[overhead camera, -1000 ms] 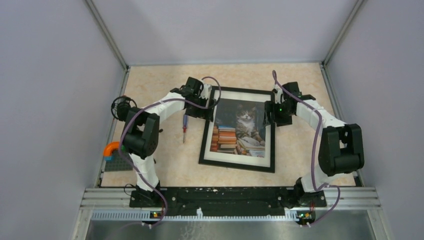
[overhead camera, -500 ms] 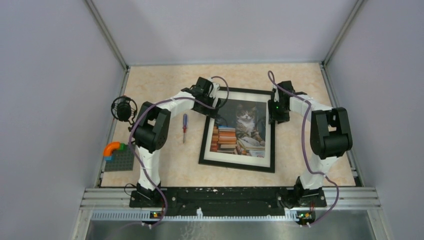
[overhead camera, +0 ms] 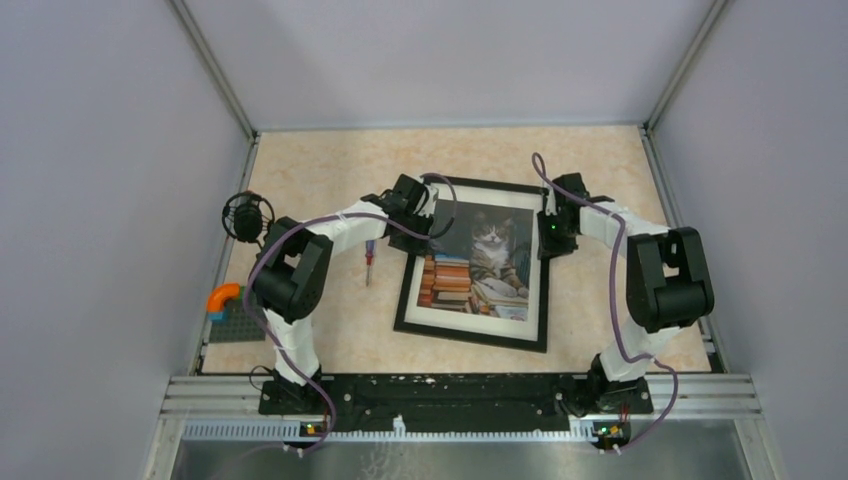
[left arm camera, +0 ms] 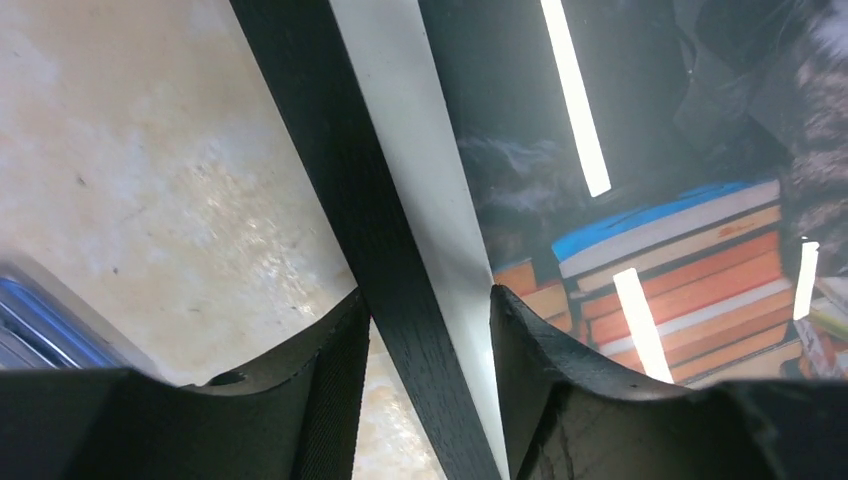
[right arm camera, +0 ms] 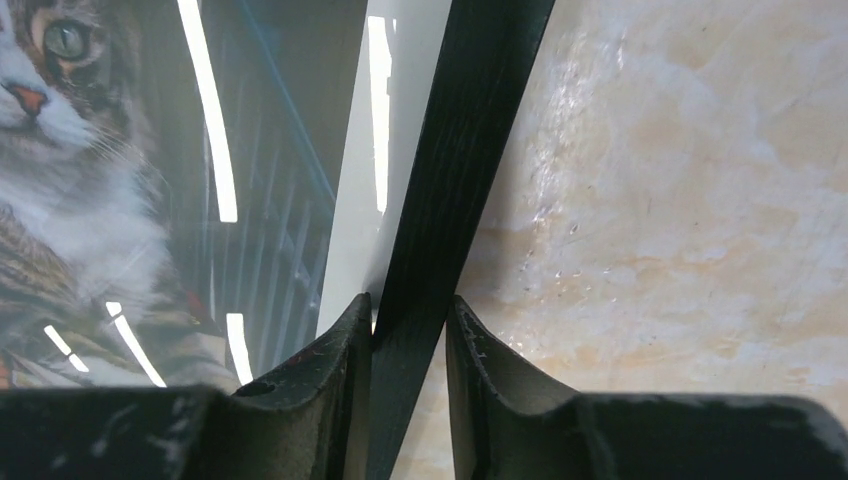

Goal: Take the photo out of the frame
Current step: Pick up the photo frame item from the photo frame.

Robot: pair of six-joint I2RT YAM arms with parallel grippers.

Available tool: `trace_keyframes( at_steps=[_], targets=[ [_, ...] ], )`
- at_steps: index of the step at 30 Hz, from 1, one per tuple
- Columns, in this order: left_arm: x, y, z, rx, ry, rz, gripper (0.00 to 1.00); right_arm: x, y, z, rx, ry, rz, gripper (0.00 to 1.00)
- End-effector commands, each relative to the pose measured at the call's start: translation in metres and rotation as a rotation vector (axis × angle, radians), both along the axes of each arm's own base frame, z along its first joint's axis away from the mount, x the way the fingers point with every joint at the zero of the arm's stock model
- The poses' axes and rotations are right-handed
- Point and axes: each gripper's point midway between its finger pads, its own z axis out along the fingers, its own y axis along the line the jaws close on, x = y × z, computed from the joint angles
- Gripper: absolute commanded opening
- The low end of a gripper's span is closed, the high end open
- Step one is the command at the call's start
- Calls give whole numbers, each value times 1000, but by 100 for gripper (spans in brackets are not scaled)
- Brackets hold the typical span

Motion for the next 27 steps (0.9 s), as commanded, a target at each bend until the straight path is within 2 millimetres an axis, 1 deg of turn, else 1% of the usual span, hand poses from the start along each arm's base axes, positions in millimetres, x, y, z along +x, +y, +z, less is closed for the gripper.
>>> trace_keyframes(
  at_steps=[1,4,6,9,10,14,19,22,27],
  targets=[
    [-34,3,-8,-4,142,38,49,-20,5,8,2,49,45,13],
    [-31,-5,5,-40,141,30,32,-14,7,18,7,56,47,0],
    [-30,-11,15,-66,139,20,22,-11,9,21,12,60,46,0],
    [-29,-14,23,-75,136,14,9,-11,11,26,22,66,48,0],
    [-28,-14,26,-75,130,12,6,-11,11,27,21,68,52,0],
    [-29,-15,34,-88,124,2,0,-7,9,35,6,61,63,0],
    [-29,-16,37,-96,120,0,0,-6,11,40,13,69,76,0],
    [-23,-16,39,-93,104,4,0,-2,9,40,4,64,77,0],
    [-2,-14,42,-82,65,18,0,5,9,38,-3,52,76,0]
  ],
)
